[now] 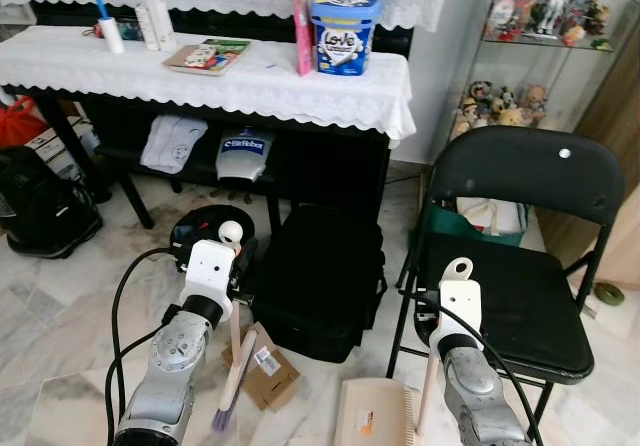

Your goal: Sweep floor

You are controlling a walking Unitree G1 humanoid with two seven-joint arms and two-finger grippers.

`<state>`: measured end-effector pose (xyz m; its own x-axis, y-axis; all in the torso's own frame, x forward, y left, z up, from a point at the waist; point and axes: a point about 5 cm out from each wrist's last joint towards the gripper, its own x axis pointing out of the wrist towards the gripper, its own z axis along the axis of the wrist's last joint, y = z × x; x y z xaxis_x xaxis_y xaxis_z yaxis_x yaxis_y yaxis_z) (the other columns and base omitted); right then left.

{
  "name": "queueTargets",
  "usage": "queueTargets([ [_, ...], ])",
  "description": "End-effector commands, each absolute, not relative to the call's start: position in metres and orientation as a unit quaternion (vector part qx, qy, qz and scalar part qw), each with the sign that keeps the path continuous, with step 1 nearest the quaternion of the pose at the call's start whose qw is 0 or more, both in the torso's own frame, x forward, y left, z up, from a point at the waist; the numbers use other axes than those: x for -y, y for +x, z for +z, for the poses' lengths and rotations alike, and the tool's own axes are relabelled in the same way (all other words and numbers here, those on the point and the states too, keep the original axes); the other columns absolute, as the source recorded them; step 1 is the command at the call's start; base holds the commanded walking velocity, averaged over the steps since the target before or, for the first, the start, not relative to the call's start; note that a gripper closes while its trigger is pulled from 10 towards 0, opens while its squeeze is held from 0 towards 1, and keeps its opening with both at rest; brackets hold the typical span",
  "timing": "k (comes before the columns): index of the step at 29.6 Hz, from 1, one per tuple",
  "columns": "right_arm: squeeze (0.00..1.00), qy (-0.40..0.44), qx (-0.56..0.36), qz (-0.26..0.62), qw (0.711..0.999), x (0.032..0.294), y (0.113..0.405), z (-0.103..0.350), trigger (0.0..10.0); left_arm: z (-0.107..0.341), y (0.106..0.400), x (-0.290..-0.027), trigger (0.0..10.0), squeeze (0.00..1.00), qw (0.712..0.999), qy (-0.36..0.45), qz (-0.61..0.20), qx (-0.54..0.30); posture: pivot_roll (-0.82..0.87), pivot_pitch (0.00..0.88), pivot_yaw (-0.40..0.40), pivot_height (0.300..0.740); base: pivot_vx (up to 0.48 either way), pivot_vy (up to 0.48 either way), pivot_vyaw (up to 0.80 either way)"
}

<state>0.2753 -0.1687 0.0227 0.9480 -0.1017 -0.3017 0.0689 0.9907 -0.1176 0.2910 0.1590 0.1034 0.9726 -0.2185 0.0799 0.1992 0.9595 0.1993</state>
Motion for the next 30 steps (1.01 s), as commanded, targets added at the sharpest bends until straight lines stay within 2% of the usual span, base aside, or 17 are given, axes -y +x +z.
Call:
queueTargets([
  [1,0.0,-0.046,-0.126,-0.038,0.99,0.1638,0.2844,0.0335,10.0,0.1162,0.2957,-0.1636,10.0,0.0,0.986,0.109,-0.095,0.08,0.06,0.0,0.017,0.74,0.0,0.412,0.0],
  [15,0.0,-0.048,-0.108,-0.044,0.992,0.1649,0.2887,0.0377,10.0,0.122,0.2981,-0.167,10.0,0.0,0.986,0.111,-0.076,0.097,0.06,0.0,0.015,0.74,0.0,0.427,0.0],
  [22,0.0,-0.047,-0.104,-0.042,0.993,0.1644,0.2892,0.0388,10.0,0.1216,0.2979,-0.1659,10.0,0.0,0.986,0.11,-0.077,0.098,0.05,0.0,0.016,0.74,0.0,0.334,-0.76],
  [30,0.0,-0.047,-0.103,-0.043,0.993,0.1641,0.2891,0.0381,10.0,0.1213,0.2981,-0.1658,10.0,0.0,0.986,0.113,-0.076,0.1,0.05,0.0,0.018,0.74,0.0,0.0,-0.74],
])
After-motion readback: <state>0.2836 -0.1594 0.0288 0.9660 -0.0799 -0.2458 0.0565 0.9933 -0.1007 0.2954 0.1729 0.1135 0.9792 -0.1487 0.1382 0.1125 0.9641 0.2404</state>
